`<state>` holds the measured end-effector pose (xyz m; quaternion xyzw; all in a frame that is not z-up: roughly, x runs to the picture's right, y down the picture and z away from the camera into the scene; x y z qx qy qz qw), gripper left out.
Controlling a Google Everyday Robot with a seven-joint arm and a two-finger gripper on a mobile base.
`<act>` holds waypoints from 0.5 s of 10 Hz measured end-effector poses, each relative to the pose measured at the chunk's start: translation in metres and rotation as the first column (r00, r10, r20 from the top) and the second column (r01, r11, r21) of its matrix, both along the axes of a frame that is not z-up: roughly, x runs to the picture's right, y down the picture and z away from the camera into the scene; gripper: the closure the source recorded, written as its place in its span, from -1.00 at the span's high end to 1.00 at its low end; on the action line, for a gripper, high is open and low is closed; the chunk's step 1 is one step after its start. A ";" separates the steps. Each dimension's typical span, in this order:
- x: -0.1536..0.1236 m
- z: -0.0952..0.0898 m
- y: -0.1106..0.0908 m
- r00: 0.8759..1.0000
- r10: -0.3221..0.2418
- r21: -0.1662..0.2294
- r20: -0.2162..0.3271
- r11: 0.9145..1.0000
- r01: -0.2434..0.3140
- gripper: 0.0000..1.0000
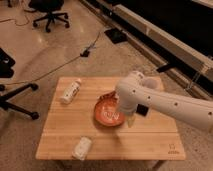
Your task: Push the ceramic bowl across the table
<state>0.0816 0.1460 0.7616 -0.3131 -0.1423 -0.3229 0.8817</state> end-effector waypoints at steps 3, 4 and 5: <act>-0.025 0.015 0.003 0.999 -0.005 -0.027 0.046 1.000 0.006 0.30; -0.034 0.020 0.004 0.998 -0.010 -0.034 0.060 0.999 0.012 0.30; -0.040 0.024 0.005 0.998 -0.013 -0.038 0.069 0.999 0.015 0.30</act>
